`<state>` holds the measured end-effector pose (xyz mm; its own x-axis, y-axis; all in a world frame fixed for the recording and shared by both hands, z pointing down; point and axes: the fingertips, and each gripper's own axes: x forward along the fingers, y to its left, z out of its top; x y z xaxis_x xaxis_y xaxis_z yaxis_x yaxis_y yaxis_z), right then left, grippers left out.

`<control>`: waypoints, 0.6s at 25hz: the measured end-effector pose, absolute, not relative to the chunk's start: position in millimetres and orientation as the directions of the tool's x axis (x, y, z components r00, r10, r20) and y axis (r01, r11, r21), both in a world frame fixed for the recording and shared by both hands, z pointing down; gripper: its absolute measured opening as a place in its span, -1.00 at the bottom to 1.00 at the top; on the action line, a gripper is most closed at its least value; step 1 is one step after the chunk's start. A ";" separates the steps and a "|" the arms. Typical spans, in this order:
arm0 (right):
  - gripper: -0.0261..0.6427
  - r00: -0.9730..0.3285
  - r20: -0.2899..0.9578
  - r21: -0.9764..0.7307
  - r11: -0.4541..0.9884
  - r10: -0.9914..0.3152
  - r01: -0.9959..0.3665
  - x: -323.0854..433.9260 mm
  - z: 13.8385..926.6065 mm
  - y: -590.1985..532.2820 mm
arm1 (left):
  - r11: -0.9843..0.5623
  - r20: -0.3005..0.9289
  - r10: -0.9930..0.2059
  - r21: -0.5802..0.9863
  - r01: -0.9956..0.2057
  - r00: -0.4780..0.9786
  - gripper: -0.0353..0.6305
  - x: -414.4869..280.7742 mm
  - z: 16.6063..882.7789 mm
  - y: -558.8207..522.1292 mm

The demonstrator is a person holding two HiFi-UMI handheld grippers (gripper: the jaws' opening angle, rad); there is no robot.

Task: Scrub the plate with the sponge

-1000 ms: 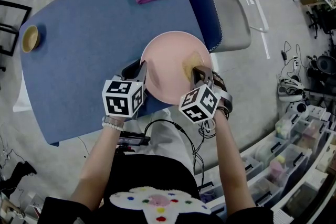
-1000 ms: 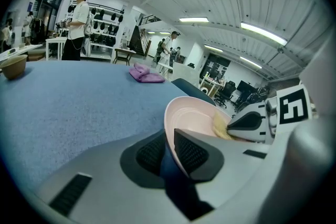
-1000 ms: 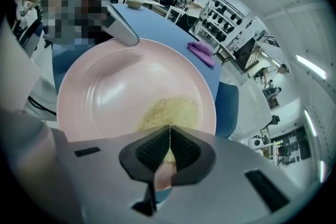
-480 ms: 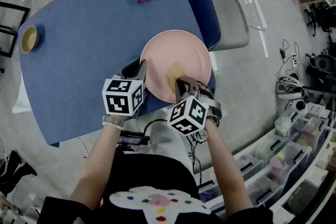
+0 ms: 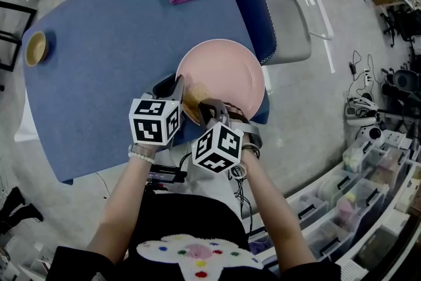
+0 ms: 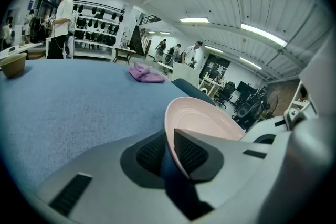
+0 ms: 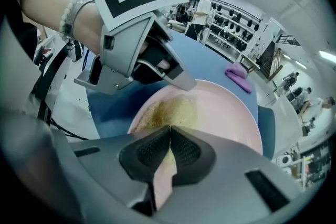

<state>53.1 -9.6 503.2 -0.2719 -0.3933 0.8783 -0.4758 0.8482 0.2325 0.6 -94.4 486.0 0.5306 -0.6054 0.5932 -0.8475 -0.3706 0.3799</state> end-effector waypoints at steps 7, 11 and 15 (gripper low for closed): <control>-0.89 -0.266 0.885 0.263 0.882 -0.382 -0.391 61.1 502.1 -0.2 | -0.370 0.596 -0.603 0.380 -0.848 0.531 -0.72 0.6 485.5 -95.9; -0.89 -0.247 0.898 0.261 0.892 -0.365 -0.370 78.0 504.3 5.5 | -0.373 0.596 -0.603 0.377 -0.848 0.531 -0.72 0.7 486.6 -99.1; -0.89 -0.200 0.910 0.277 0.891 -0.364 -0.360 104.4 504.6 10.0 | -0.373 0.599 -0.601 0.376 -0.848 0.530 -0.72 0.3 486.6 -96.6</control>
